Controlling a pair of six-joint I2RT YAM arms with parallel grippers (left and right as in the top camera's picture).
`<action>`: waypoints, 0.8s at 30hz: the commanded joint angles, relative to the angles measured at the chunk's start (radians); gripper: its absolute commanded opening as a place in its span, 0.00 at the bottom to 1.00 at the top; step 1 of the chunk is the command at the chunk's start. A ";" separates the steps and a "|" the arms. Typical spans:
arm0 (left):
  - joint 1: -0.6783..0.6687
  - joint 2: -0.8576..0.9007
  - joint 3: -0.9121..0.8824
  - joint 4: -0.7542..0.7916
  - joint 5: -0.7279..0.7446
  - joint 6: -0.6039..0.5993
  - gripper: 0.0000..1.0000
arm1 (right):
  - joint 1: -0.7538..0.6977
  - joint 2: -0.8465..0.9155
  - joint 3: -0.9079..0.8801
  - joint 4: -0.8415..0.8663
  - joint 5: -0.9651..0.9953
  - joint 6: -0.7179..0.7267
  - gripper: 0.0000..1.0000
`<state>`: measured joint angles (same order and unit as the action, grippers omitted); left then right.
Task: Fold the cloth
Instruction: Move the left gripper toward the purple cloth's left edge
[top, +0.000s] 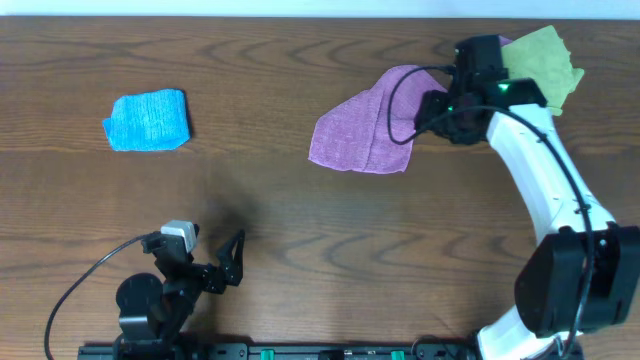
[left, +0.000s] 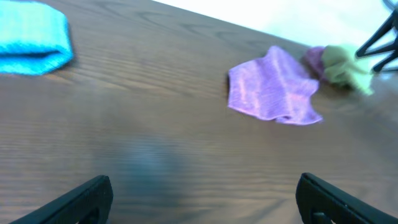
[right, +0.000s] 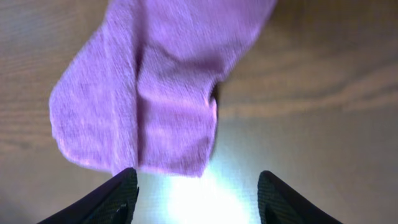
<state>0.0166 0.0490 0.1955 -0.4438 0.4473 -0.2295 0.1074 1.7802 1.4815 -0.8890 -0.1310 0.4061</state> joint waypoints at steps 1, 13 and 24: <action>-0.004 0.083 0.068 0.002 0.069 -0.089 0.95 | -0.033 0.000 0.002 -0.029 -0.105 -0.014 0.63; -0.007 0.798 0.620 -0.153 0.106 -0.088 0.96 | -0.084 0.000 -0.138 -0.039 -0.272 -0.060 0.73; -0.051 1.271 0.972 -0.247 0.325 -0.051 0.95 | -0.085 0.000 -0.406 0.294 -0.427 0.123 0.71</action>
<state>-0.0288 1.2781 1.1500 -0.6975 0.6785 -0.2909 0.0280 1.7802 1.1130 -0.6323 -0.4911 0.4522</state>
